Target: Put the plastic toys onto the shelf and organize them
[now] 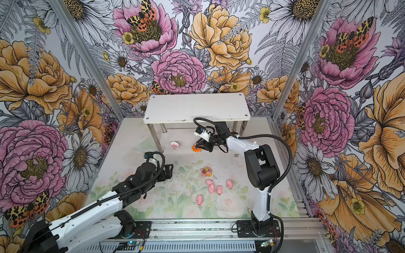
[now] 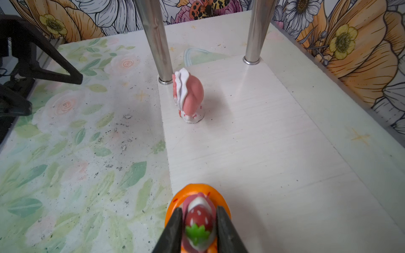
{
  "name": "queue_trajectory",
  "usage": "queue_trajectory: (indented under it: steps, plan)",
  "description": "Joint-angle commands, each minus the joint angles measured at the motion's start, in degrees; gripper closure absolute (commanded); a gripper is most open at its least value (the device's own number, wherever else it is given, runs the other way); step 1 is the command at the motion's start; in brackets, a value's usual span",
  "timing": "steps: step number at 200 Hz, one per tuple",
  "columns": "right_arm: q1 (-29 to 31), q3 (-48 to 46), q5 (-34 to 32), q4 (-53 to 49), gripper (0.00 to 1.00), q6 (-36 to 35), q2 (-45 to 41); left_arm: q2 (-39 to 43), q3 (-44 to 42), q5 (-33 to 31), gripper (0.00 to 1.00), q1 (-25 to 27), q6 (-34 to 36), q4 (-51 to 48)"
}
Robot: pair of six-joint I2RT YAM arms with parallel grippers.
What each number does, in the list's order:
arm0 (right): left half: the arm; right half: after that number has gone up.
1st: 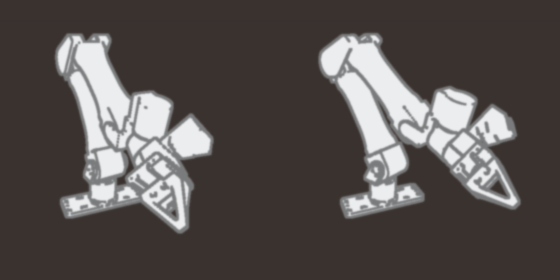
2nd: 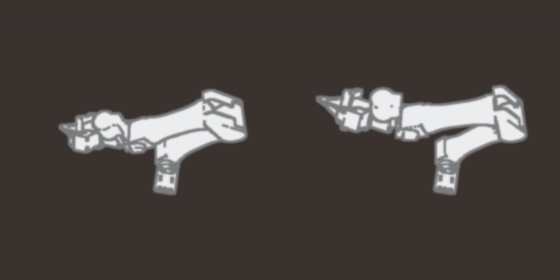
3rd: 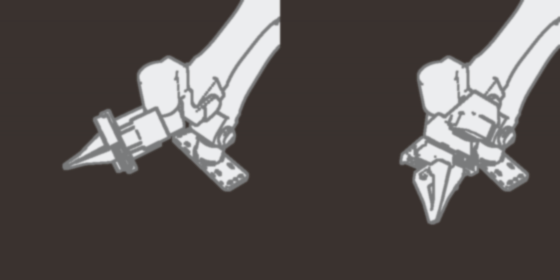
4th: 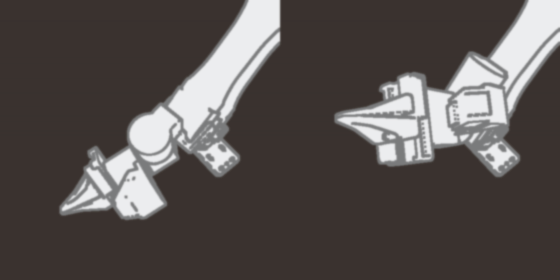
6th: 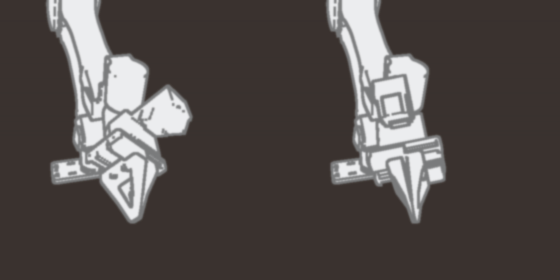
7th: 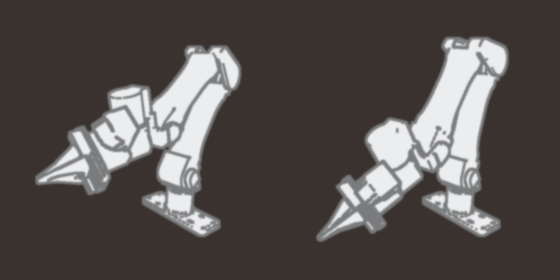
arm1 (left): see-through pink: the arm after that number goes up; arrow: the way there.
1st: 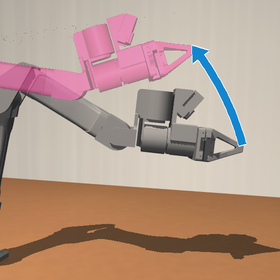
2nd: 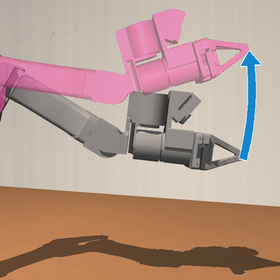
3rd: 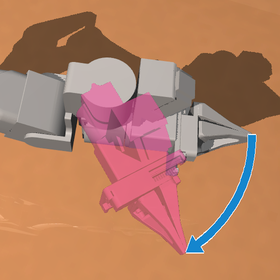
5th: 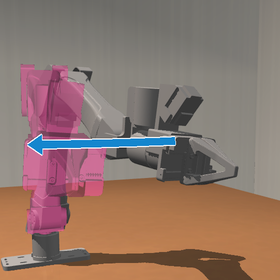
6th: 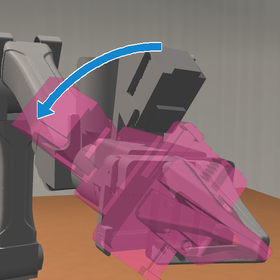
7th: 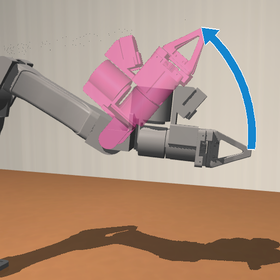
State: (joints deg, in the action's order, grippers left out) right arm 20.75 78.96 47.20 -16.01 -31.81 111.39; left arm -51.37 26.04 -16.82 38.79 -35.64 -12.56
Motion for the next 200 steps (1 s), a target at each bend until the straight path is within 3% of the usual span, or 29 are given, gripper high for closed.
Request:
queue_trajectory:
  steps: [1,161,186,200]
  plan:
    - [-0.20,1.22,-0.29,-0.33,0.68,0.51,1.24,0.49,1.38,0.96,0.01,-0.40,0.63,1.12]
    - [-0.21,3.12,0.08,-0.21,0.61,2.98,2.95,0.32,1.47,1.17,0.02,-0.46,0.84,1.14]
    - [-0.30,3.53,-0.40,-0.23,0.46,4.12,2.88,0.31,1.51,1.16,0.01,-0.46,0.84,1.07]
    - [-0.32,3.72,0.09,-0.21,0.44,4.62,2.92,0.31,1.48,1.17,0.01,-0.42,0.83,1.11]
